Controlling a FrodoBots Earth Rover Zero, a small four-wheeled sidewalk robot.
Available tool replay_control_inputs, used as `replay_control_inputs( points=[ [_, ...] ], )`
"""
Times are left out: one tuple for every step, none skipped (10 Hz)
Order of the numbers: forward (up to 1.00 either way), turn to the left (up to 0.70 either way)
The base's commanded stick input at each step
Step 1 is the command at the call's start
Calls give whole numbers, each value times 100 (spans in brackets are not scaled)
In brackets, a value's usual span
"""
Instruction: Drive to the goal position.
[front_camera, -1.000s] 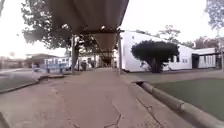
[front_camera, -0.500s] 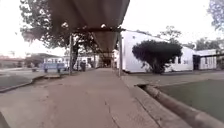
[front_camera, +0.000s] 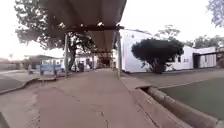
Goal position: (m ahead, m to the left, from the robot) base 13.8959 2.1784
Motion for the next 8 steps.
replay_control_inputs(
  points=[
    [70,0],
    [70,0],
    [70,0],
    [70,0],
    [70,0],
    [70,0],
    [70,0],
    [70,0]
  ],
)
